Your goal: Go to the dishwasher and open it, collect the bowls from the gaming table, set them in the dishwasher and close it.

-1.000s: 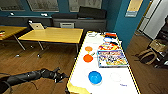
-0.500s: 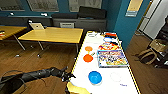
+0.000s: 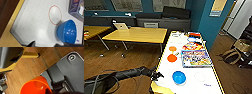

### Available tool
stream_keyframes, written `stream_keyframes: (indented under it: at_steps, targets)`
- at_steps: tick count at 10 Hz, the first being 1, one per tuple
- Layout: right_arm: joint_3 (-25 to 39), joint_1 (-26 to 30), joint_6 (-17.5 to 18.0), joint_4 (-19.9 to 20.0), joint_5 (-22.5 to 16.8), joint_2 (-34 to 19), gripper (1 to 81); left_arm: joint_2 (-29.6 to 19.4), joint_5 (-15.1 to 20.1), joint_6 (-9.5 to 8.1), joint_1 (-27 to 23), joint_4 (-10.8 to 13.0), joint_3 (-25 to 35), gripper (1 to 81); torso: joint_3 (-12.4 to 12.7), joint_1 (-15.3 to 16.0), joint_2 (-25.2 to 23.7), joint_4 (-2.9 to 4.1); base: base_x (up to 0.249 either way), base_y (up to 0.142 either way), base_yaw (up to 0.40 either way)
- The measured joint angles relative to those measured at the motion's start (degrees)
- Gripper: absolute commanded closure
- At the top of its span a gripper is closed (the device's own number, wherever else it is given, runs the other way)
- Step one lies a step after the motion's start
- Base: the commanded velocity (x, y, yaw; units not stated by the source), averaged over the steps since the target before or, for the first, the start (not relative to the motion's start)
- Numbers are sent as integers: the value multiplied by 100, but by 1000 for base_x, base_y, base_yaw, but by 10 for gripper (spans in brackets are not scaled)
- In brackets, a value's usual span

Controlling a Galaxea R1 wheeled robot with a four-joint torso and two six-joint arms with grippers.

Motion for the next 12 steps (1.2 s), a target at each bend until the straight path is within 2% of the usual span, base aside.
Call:
stream_keyframes:
  at_steps: [1, 3, 6, 7, 10, 12]
  targets:
    - [-15, 0, 0, 0, -2, 13, 811, 173, 5, -22, -1, 20, -134, 10, 0, 0, 0, 0, 0, 0, 0]
    - [-54, 2, 0, 0, -11, 71, 811, 328, 71, -254, -78, 38, -308, 10, -2, 0, 0, 0, 0, 0, 0]
    - [-224, 91, 2, 0, -96, 236, 811, 584, 85, -830, -172, 72, -610, 10, -2, 0, 0, 0, 0, 0, 0]
    - [-306, 96, 2, 0, -115, 280, 811, 684, 93, -919, -172, 102, -717, 10, -5, 2, 2, 0, 0, 0, 0]
    - [-358, 96, 2, 0, -156, 295, 811, 1156, 93, -1020, -180, 247, -1025, 10, -5, 2, 2, 0, 0, 0, 0]
    - [-358, 96, 2, 0, -160, 297, 811, 1436, 85, -1026, -157, 330, -1111, 10, -7, 2, 2, 0, 0, 0, 0]
